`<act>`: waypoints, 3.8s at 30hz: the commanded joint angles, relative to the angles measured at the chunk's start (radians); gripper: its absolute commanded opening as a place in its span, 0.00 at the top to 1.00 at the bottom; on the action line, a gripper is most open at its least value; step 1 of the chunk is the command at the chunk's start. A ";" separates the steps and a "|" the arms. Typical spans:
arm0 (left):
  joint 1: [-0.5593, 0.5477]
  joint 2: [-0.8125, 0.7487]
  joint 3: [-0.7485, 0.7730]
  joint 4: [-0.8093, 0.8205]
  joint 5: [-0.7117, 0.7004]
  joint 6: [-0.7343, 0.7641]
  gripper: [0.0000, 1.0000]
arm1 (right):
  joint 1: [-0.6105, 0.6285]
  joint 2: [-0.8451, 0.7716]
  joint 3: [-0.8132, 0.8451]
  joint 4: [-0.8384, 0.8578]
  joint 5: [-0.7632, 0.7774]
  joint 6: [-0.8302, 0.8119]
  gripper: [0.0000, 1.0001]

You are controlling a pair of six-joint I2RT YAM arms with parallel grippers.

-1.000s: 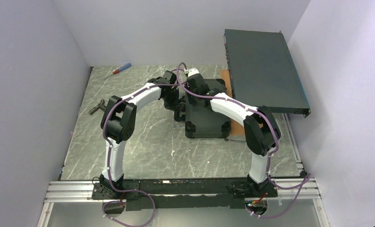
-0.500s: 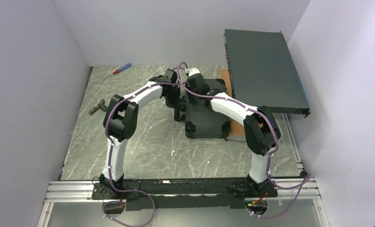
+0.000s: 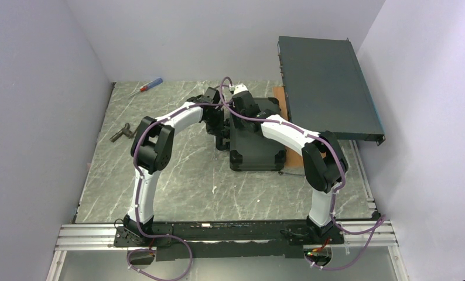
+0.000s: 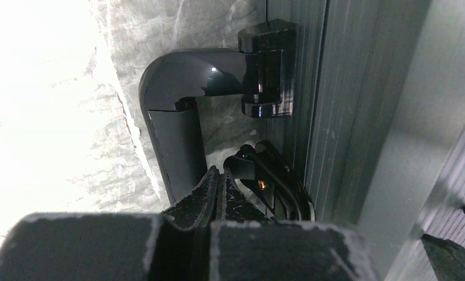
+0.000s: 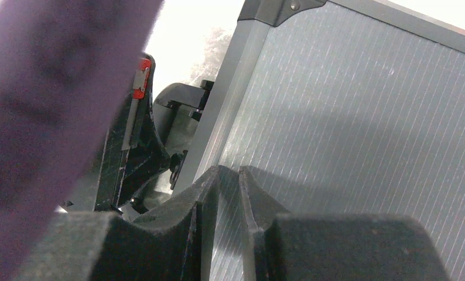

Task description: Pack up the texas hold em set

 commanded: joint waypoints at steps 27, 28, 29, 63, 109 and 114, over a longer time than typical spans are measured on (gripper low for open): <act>-0.010 0.117 -0.145 0.422 0.442 -0.103 1.00 | 0.021 0.155 -0.117 -0.153 -0.162 0.025 0.78; -0.010 0.115 -0.151 0.432 0.448 -0.102 1.00 | 0.022 0.157 -0.117 -0.153 -0.162 0.027 0.78; -0.010 0.111 -0.159 0.451 0.461 -0.101 1.00 | 0.021 0.159 -0.117 -0.152 -0.163 0.026 0.78; 0.033 -0.148 -0.110 0.143 0.059 -0.039 0.99 | 0.019 0.175 -0.063 -0.229 -0.144 0.036 0.78; 0.108 -1.499 -0.342 0.148 -0.421 0.252 0.01 | 0.022 -0.871 0.006 -0.076 -0.061 -0.077 0.00; 0.107 -1.618 -0.421 0.261 -0.491 0.269 0.01 | 0.023 -1.065 -0.113 0.055 0.030 -0.147 0.00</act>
